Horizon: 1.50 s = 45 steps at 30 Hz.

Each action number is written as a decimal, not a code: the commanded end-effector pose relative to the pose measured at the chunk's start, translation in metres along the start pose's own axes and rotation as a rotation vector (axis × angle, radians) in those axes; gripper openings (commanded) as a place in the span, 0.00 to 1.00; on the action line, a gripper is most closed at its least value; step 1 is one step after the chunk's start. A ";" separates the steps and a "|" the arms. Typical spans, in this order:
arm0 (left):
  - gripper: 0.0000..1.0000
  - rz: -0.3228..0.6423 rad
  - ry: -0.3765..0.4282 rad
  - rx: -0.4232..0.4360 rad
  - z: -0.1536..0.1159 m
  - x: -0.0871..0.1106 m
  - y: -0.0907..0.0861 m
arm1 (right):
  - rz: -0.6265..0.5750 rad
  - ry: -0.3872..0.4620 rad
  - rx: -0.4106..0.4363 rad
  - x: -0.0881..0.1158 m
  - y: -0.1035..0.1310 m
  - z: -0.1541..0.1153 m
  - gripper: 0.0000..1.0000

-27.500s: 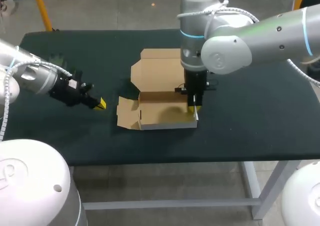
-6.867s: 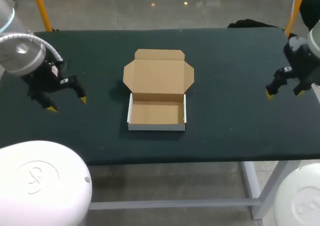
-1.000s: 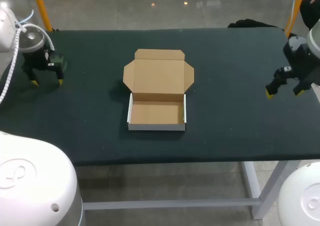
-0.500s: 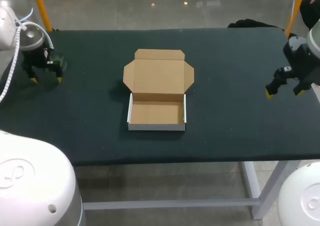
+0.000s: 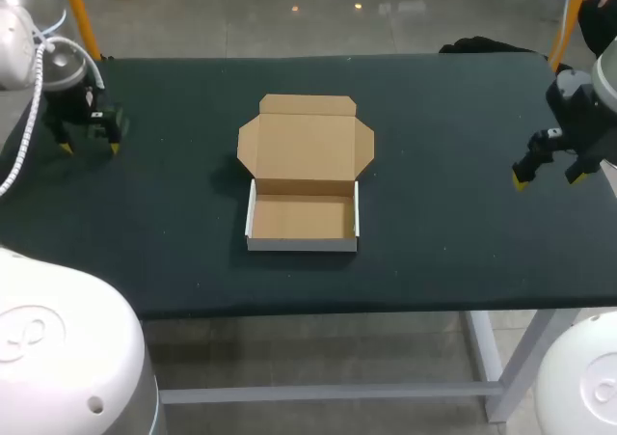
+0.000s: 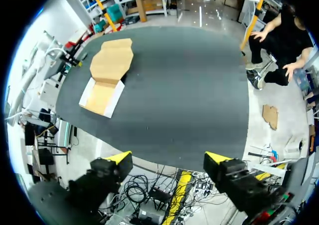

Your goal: Assemble the packaging by folding the flat box into shape, placing the metal phone stand inside, and closing the box properly

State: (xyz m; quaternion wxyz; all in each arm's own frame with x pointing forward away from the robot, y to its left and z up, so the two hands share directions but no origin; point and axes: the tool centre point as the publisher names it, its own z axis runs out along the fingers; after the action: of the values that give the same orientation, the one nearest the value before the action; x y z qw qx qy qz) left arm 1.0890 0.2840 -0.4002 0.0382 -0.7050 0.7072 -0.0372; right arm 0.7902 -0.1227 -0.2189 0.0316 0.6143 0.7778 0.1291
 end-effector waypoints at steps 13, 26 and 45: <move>1.00 0.016 -0.001 -0.015 0.004 -0.001 -0.023 | 0.000 -0.002 0.003 0.000 -0.001 -0.001 1.00; 1.00 0.026 0.001 -0.017 0.006 0.000 -0.039 | 0.000 -0.002 0.003 0.000 -0.001 -0.001 1.00; 1.00 0.031 0.006 -0.010 0.006 -0.001 -0.058 | 0.000 -0.002 0.003 0.000 -0.001 -0.001 1.00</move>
State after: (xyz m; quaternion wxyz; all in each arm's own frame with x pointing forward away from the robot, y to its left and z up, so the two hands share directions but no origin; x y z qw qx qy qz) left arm 1.1422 0.2841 -0.3982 0.0375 -0.6938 0.7181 -0.0393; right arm 0.7902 -0.1227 -0.2190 0.0315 0.6143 0.7778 0.1292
